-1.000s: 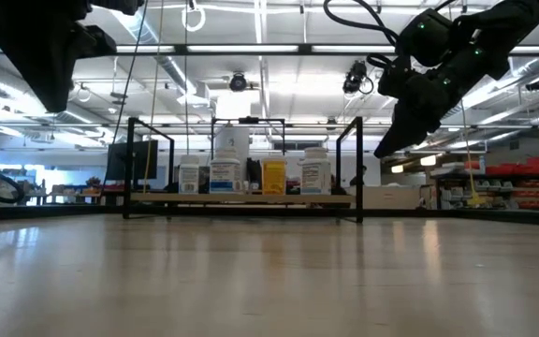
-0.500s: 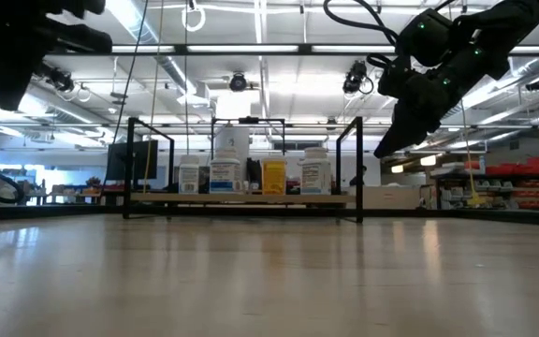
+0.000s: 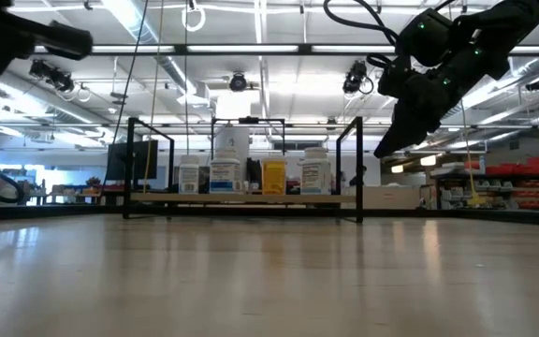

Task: Pick and place medicine bottles onto shelf by color
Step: Put the orange pill bottle on the shelf

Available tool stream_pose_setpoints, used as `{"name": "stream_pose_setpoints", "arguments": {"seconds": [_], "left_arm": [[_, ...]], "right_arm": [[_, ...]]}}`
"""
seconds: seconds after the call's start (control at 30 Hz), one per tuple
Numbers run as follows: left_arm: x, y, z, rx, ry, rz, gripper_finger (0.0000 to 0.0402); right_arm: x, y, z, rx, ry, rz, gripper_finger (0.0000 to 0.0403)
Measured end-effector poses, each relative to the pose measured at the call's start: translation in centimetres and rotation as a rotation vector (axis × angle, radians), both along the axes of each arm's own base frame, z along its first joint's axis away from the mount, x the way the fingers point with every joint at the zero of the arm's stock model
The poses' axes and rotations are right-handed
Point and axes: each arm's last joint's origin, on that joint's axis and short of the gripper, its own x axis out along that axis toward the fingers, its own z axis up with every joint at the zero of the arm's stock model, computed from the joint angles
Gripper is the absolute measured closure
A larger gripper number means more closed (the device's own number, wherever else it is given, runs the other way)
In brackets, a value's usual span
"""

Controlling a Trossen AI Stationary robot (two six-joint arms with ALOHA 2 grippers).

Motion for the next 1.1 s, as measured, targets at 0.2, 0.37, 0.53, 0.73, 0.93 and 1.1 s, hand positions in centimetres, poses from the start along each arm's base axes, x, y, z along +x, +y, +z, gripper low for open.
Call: {"name": "stream_pose_setpoints", "arguments": {"seconds": [0.2, 0.37, 0.53, 0.73, 0.93, 1.1], "left_arm": [[-0.7, -1.4, -0.1, -0.014, -0.032, -0.012, 0.0197], [-0.6, -2.7, -0.1, -0.067, -0.096, -0.052, 0.0130], [-1.0, -3.1, -0.1, -0.060, -0.113, -0.025, 0.0094], [-0.9, -4.0, -0.8, -0.107, -0.174, -0.052, 0.0090], [-0.7, -3.7, -1.8, -0.098, -0.192, -0.122, 0.0098], [0.1, -2.8, -1.8, -0.077, -0.204, -0.185, 0.0099]], "right_arm": [[0.0, 0.0, 0.0, 0.000, 0.000, 0.000, 0.0397], [0.0, 0.0, 0.0, 0.000, 0.000, 0.000, 0.0397], [0.0, 0.0, 0.0, 0.000, 0.000, 0.000, 0.0397], [0.0, 0.0, 0.0, 0.000, 0.000, 0.000, 0.0397], [0.0, 0.0, 0.0, 0.000, 0.000, 0.000, 0.0397], [0.0, 0.0, 0.0, 0.000, 0.000, 0.001, 0.0397]]}}
